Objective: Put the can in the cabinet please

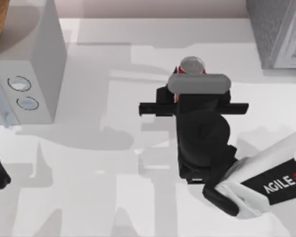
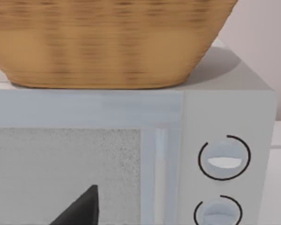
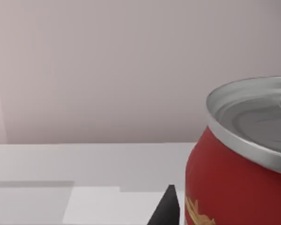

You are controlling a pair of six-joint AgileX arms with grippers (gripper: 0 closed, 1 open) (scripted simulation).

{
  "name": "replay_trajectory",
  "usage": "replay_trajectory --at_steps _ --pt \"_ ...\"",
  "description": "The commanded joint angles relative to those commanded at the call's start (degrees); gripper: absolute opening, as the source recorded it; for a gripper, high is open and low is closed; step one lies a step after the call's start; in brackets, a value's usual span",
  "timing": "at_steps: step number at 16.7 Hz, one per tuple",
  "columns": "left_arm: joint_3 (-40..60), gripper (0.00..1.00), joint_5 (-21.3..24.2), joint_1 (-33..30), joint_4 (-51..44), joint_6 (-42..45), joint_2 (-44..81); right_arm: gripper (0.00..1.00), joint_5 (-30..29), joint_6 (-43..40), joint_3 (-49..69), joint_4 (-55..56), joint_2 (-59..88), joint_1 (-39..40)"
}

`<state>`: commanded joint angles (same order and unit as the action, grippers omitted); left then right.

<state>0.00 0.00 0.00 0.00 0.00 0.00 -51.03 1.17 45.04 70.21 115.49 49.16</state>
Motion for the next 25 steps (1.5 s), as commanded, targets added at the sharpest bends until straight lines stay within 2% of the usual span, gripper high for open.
replay_trajectory --at_steps 5,14,19,25 --pt "0.0 1.0 0.0 0.0 0.0 0.0 0.0 0.0 -0.05 0.05 -0.35 -7.62 -7.68 0.25" --pt "0.0 1.0 0.0 0.0 0.0 0.0 0.0 0.0 1.08 -0.11 -0.26 -8.39 -11.47 -1.54" --pt "0.0 1.0 0.0 0.0 0.0 0.0 0.0 0.0 7.36 -1.44 -4.5 -14.11 -26.24 -8.17" --pt "0.0 1.0 0.0 0.0 0.0 0.0 0.0 0.0 19.85 -2.28 -16.23 -29.33 -52.09 -19.74"
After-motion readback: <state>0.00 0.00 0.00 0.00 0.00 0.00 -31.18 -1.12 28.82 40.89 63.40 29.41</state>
